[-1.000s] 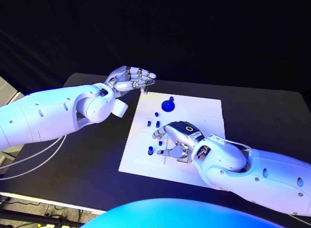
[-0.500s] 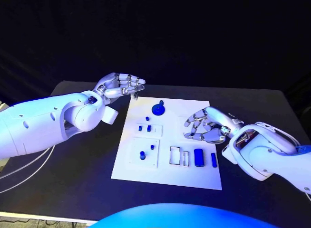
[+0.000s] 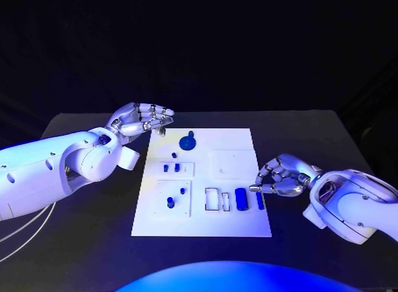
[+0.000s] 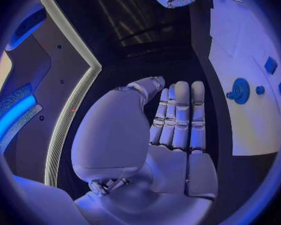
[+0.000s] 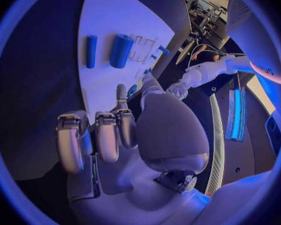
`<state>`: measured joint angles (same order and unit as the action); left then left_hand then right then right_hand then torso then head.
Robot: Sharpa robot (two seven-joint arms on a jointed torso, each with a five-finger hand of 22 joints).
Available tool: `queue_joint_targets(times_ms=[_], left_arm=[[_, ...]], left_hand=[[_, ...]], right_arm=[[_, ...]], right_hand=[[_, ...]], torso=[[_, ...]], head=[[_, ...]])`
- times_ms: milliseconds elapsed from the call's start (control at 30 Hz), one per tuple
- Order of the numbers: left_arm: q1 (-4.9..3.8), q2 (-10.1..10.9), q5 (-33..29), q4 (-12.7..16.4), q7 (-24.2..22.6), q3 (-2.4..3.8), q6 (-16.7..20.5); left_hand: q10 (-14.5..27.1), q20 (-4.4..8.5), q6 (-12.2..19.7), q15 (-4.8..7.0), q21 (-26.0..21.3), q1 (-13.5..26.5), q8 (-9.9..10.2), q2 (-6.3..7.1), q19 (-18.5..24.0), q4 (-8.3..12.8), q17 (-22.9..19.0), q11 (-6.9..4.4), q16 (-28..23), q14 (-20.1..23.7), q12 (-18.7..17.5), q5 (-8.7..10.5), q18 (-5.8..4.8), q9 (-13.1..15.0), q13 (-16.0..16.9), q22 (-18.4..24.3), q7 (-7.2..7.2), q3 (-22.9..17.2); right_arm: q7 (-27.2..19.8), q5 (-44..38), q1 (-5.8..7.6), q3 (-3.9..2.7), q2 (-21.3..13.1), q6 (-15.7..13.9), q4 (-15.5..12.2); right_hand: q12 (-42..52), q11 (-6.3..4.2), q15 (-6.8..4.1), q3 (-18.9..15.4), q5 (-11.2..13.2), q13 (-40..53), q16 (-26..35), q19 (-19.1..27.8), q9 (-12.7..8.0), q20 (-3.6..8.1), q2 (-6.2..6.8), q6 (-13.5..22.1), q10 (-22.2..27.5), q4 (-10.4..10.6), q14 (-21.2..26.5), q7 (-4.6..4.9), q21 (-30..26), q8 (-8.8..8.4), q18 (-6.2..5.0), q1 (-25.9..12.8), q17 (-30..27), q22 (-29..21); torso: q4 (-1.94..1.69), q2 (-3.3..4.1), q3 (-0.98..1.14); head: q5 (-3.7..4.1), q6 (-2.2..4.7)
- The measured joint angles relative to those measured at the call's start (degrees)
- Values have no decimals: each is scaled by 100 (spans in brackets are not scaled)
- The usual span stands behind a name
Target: Assemble the parts on the task board
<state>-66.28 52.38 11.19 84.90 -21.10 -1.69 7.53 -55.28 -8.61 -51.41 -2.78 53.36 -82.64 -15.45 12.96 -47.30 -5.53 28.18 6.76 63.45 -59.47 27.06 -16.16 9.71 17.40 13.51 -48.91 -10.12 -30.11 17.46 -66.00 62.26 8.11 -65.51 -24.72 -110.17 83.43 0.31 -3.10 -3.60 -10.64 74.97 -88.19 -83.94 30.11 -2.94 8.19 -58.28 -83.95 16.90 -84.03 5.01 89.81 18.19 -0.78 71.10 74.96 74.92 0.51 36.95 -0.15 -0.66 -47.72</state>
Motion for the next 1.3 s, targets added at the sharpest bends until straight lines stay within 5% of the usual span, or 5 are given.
queue_joint_targets(times_ms=[300, 800, 1300], left_arm=[[13, 26, -8, 34, 0, 1, -1], [16, 70, -17, 42, 1, 0, -3], [16, 89, -24, 49, 11, 0, -8]], left_hand=[[0, 0, 0, 0, 0, 0, 0, 0, 0, 0, 0, 0, 0, 0, 0, 0, 0, 1, 0, 0, 0, 0], [0, 0, 0, 0, 0, 0, 0, 0, 0, 0, 1, 0, 0, 0, 0, 0, 0, 1, -4, 1, 0, 0], [0, 0, 0, 0, 0, 0, 0, 0, 0, 0, 1, 0, 0, 0, 0, 0, 0, 2, -4, -4, 0, 0]], right_arm=[[637, -506, -315, 9, 253, 46, 41], [1122, -993, -405, 7, 688, 24, 319], [1438, -1097, -437, -32, 1096, 238, 590]], right_hand=[[111, 0, 0, -367, -134, 0, -57, 1, 57, -1, 3, 45, 0, 9, 0, -4, 0, 43, -1, -318, -1, -1], [126, 0, 1, -399, -235, -1, -57, 2, 85, -2, -28, 45, 0, 9, 0, -3, -1, 87, -1, -348, -2, -1], [126, 0, 1, -470, -235, -2, -80, -2, 183, 2, -4, 12, 1, 16, 0, -16, -1, 245, -2, -672, -3, 3]], torso=[[2, -8, 4], [3, -7, -14], [6, -3, -11]], head=[[-4, -58], [-46, -93], [-78, -133]])
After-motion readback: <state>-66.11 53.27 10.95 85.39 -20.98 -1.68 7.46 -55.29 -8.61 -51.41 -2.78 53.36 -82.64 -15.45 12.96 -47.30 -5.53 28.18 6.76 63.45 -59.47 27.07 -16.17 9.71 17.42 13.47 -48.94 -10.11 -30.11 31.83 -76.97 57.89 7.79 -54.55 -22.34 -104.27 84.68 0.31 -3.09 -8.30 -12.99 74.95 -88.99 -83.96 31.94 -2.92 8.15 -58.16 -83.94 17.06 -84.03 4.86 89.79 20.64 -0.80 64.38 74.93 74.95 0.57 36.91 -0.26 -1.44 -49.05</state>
